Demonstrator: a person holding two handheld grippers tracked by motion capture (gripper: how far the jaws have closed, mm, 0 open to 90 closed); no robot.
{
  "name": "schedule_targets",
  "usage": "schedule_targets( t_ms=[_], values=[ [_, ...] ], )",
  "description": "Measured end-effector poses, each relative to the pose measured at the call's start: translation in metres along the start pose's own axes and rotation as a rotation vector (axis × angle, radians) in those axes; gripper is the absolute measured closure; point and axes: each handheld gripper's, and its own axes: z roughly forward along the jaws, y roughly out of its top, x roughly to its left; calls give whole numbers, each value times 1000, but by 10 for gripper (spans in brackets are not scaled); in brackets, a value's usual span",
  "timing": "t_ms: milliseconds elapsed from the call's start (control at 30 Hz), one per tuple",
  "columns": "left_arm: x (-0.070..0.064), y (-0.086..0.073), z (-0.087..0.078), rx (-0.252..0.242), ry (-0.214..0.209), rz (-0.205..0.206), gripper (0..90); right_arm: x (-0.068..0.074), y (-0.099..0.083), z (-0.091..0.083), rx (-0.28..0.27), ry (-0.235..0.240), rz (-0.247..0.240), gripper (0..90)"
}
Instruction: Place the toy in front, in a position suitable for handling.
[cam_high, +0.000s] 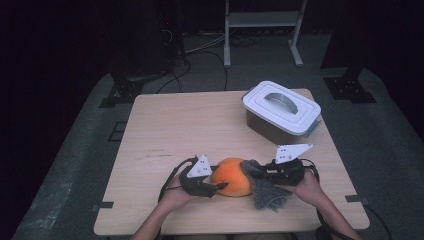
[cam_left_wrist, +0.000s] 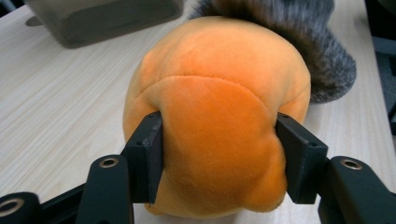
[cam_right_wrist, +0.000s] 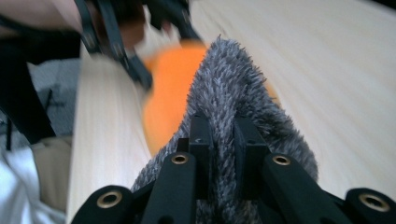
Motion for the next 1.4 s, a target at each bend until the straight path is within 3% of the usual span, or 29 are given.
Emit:
schedule_targets(
  t_ms=[67,133,200,300,367,433,500,633,733,933,1100,1233,1400],
  values=[
    [0,-1,-1,3,-5,-4,393,3,10,2,-18,6,-23,792],
    [2,-3,-2,8,-16,-9,369,4,13,9,-2,12,-38,792],
    [3,-3,-3,10,-39,-24,321,2,8,17,23,20,-30,792],
    [7,-3,-4,-7,-75,-76,219,0,-3,17,9,32,5,793],
    [8,-3,-3,-16,-87,-100,223,-1,-5,14,20,19,4,792],
    [6,-2,-3,-18,-71,-81,317,0,-1,9,37,-3,-13,792],
    [3,1,-3,-28,-48,-62,379,6,9,5,37,4,-41,795],
    [-2,7,-1,-35,-31,-31,409,23,34,13,42,37,-132,795],
    [-2,5,-3,-22,-18,-19,424,29,41,27,96,31,-181,795],
    [4,1,-3,-35,-27,-60,412,19,27,20,136,15,-150,796],
    [1,6,-1,-48,-26,-44,411,20,28,10,143,-4,-151,795],
    [-2,7,-1,-39,-29,-15,410,25,41,19,119,20,-175,795],
    [3,-1,-2,-27,-38,-32,412,21,40,27,136,42,-168,795]
  ],
)
